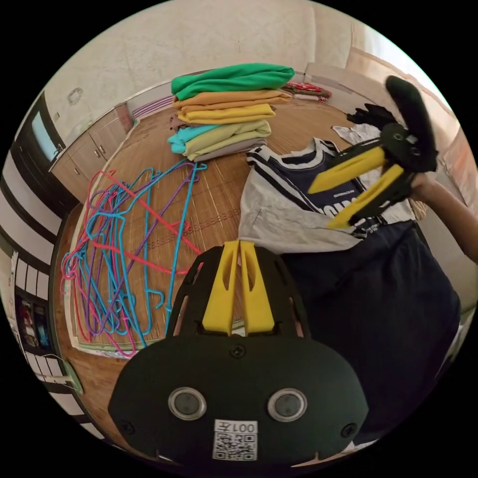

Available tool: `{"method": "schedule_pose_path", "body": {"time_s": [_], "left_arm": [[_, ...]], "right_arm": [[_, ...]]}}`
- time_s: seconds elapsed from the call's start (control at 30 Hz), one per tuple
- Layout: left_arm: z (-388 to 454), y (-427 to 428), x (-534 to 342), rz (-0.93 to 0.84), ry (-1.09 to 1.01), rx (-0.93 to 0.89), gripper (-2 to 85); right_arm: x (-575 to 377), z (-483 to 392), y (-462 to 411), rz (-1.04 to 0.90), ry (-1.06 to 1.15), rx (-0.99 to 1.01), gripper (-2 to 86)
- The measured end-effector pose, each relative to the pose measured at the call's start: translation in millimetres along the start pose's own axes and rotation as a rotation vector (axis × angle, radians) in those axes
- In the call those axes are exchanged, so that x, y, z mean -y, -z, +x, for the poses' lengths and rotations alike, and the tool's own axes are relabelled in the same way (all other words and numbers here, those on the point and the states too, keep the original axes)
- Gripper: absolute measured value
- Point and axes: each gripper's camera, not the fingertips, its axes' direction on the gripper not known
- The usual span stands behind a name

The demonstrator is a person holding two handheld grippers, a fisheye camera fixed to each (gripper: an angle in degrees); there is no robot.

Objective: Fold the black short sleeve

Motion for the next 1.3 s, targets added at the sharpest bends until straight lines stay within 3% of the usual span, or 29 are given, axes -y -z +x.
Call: {"method": "schedule_pose_path", "body": {"time_s": [0.17, 0.3, 0.53, 0.73, 0.93, 1.1, 1.2, 1.3], "left_arm": [[10.3, -6.9, -18.4, -0.075, -0.064, -0.035, 6.7], [15.9, -20.0, -24.4, -0.086, -0.068, 0.021, 7.5], [3.3, -21.3, -30.7, -0.047, 0.032, 0.009, 2.8], [-2.9, -5.2, -51.3, -0.171, 0.095, 0.108, -0.8], [-1.0, 6.2, -54.9, -0.110, 0.083, 0.125, -1.0], [3.0, -4.9, -29.4, -0.052, -0.073, 0.221, -0.2], [10.9, -20.8, -17.9, -0.029, -0.315, 0.237, 1.2], [12.4, -34.6, -13.7, -0.033, -0.510, 0.173, 1.8]], "right_arm": [[25.5, 40.1, -42.2, -0.002, -0.058, 0.100, 13.5], [33.3, 54.6, -45.3, 0.039, -0.081, 0.145, 7.3], [25.4, 30.0, -9.9, 0.119, 0.172, 0.275, 2.0], [18.4, -5.1, -26.6, -0.060, 0.340, 0.295, 2.9], [22.6, -20.2, -60.8, -0.090, 0.324, 0.324, 9.3], [25.7, -24.3, -42.4, -0.014, 0.353, 0.356, 9.0], [25.7, 11.4, -27.4, 0.009, 0.237, 0.167, 9.3], [30.7, 81.7, -15.3, 0.046, -0.046, -0.048, 10.7]]}}
